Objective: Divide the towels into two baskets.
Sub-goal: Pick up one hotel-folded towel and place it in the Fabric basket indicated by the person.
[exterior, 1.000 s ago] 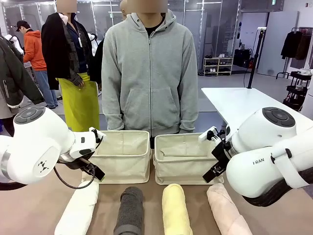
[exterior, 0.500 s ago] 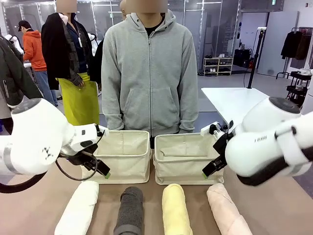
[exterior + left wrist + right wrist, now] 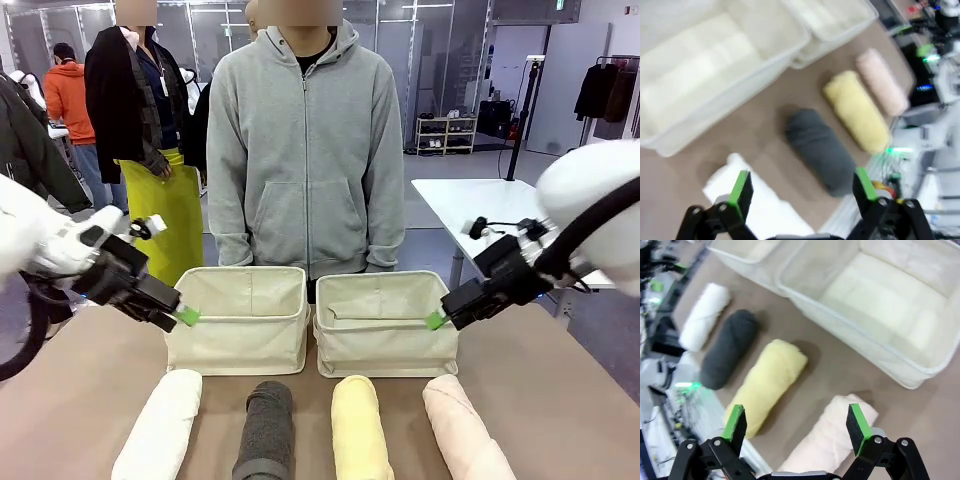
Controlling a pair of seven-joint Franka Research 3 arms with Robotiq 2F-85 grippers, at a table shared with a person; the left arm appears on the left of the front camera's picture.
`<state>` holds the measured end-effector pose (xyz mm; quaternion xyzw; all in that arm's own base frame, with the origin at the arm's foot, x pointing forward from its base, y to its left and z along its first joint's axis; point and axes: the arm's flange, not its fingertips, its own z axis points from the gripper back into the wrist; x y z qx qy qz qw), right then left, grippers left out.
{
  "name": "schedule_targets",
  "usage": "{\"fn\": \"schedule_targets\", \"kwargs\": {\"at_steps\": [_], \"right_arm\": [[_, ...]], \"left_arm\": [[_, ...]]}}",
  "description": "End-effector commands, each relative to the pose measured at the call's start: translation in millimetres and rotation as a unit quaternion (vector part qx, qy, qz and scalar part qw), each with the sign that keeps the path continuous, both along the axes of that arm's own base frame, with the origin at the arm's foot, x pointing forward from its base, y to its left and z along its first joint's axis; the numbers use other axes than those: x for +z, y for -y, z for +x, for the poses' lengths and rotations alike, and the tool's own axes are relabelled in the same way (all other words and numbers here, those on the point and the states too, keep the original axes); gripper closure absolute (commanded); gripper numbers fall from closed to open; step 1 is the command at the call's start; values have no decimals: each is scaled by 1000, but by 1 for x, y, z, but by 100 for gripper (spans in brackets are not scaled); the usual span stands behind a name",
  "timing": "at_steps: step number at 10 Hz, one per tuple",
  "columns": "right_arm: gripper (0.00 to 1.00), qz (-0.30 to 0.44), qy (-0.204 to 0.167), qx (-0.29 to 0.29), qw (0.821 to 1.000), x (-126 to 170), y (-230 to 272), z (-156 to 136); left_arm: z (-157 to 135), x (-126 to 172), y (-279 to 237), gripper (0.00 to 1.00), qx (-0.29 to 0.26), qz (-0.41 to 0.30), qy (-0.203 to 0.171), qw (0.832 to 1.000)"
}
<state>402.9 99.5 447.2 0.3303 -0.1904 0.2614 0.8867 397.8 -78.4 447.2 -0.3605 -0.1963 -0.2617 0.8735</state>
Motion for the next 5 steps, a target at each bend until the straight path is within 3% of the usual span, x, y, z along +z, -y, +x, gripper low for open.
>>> {"fn": "schedule_targets", "kwargs": {"at_steps": [1, 3, 5], "right_arm": [[0, 99, -75, -16, 992, -3, 42, 5], [0, 216, -112, -50, 969, -3, 112, -13], [0, 279, -108, -124, 946, -10, 198, -51]], "left_arm": [[10, -8, -47, 0, 3, -83, -97, 992], [-3, -10, -115, 0, 52, -196, -110, 973], [-41, -19, -197, 0, 129, -261, -99, 952]]}}
